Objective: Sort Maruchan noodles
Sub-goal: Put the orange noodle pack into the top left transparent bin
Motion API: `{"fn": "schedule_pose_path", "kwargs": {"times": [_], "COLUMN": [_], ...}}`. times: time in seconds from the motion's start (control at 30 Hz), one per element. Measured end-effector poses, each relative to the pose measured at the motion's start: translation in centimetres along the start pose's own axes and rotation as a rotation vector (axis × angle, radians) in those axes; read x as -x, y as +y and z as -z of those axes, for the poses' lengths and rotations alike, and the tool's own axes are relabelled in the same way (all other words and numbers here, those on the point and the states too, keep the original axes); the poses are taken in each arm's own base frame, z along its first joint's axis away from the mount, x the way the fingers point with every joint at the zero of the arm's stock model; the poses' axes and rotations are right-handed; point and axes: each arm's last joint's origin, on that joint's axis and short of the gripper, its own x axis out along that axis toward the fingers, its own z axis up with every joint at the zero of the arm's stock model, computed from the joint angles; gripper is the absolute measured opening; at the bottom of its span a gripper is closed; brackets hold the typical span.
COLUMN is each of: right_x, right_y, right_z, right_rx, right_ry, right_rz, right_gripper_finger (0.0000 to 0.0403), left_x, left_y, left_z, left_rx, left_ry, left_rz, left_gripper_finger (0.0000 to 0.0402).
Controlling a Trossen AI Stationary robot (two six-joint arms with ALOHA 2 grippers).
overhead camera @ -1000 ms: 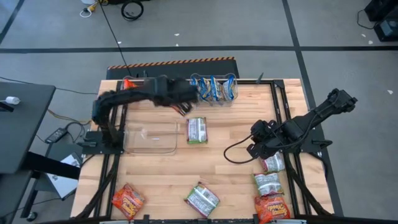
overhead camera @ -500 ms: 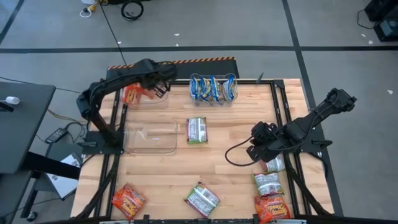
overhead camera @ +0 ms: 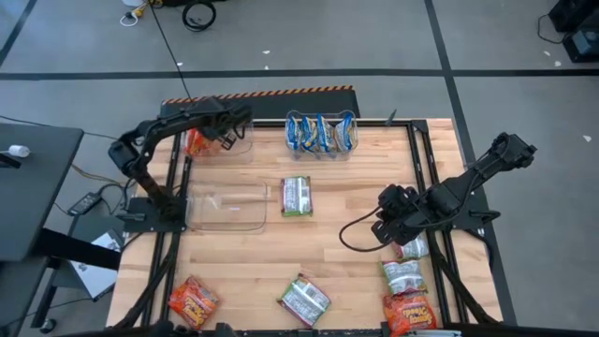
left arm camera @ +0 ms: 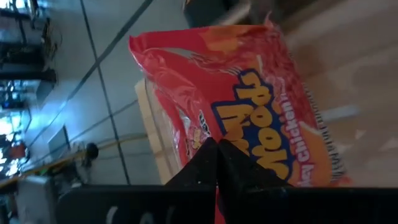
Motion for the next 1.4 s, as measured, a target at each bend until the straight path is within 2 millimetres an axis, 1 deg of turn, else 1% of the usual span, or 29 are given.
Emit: {"fn": "schedule_pose_path", "kwargs": {"times": [0.1, 0.23, 0.37, 0.53, 0.73, 1.03, 1.1, 1.17, 1.23, 1.3, 1.4], "right_x": [0.0, 0.0, 0.0, 0.0, -0.1, -0.5, -0.6, -0.6, -0.6, -0.6, -0.6], "right_y": [0.0, 0.0, 0.0, 0.0, -0.1, -0.8, -1.0, -1.3, -1.6, -1.7, -1.4], "right_z": [0.0, 0.0, 0.0, 0.0, -0.1, -0.5, -0.6, -0.6, -0.6, -0.6, -0.6], "right_rx": [0.005, 0.01, 0.031, 0.037, 0.07, 0.098, 0.104, 0.112, 0.12, 0.116, 0.025], "right_ry": [0.0, -0.002, -0.001, 0.007, 0.069, 0.215, 0.256, 0.292, 0.324, 0.333, 0.324], "right_rz": [0.0, 0.002, 0.003, 0.003, -0.002, 0.013, 0.024, 0.039, 0.055, 0.062, 0.048], "right_gripper_finger": [0.0013, 0.0014, 0.0012, 0.0013, 0.0014, 0.0014, 0.0014, 0.0013, 0.0013, 0.0013, 0.0012], "left_x": [-1.4, -2.6, -3.2, -3.4, -3.4, -3.3, -2.7, -1.7, 0.1, 2.1, 5.6], "left_y": [0.0, -0.6, -1.1, -1.3, -1.2, -1.1, -0.8, -0.3, 0.6, 1.6, 3.1], "left_z": [0.6, 1.2, 1.8, 2.1, 2.1, 2.4, 2.3, 2.1, 1.9, 1.8, 2.3], "left_rx": [-0.021, -0.022, -0.033, -0.046, -0.048, -0.075, -0.085, -0.09, -0.078, -0.036, 0.031], "left_ry": [0.047, 0.068, 0.093, 0.103, 0.106, 0.141, 0.154, 0.143, 0.105, 0.048, -0.072], "left_rz": [-0.016, 0.004, 0.03, 0.027, 0.025, 0.033, 0.037, 0.043, 0.07, 0.148, 0.304], "left_gripper_finger": [0.0006, 0.0006, 0.0006, 0.0012, 0.0038, 0.0101, 0.0109, 0.0113, 0.0116, 0.0116, 0.0117]}}
